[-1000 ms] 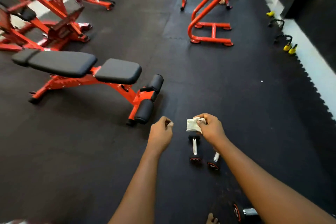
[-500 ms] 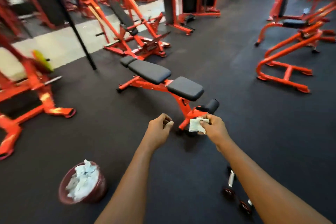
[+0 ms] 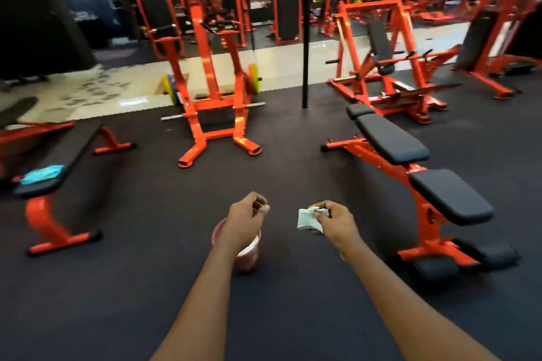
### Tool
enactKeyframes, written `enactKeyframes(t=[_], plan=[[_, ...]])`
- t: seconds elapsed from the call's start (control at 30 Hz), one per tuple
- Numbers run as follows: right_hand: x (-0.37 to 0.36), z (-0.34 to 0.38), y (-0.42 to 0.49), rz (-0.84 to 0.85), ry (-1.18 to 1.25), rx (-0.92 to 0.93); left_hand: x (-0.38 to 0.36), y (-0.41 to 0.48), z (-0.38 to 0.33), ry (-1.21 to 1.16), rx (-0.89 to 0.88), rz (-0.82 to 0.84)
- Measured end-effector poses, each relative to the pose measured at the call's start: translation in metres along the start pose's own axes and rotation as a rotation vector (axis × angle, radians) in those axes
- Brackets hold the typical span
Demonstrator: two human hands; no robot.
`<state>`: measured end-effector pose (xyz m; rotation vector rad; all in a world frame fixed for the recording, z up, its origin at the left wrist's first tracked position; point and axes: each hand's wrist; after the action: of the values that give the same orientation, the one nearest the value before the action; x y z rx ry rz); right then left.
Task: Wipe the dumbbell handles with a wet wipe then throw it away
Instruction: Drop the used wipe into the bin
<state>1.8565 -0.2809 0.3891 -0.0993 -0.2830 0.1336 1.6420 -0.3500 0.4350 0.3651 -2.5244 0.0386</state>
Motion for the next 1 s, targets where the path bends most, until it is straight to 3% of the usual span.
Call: enactKeyframes(t=[0.43,0.77,1.0], plan=[[-0.188,0.046,0.076,0.142,-0.082,0.004,0.136,0.066,0.12,0.033,0.117,-0.13],[-0.274,0.031,0.195,0.225,-0.139,-0.073,0.135,0.173,0.196,0.025,0.192,-0.073],[-0.326,-0.001,0.307,0.38,-0.205,-0.127,0.107,0.276,0.256,0.012,0.338,-0.06]])
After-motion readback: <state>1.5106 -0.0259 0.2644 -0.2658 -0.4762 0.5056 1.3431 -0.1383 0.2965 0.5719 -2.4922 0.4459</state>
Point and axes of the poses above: each hand's wrist, its own y-axis towards the middle knuckle, its own x-axis out of the back of the hand, z = x × y, and after that the axes turned 3 degrees about -y, right-handed
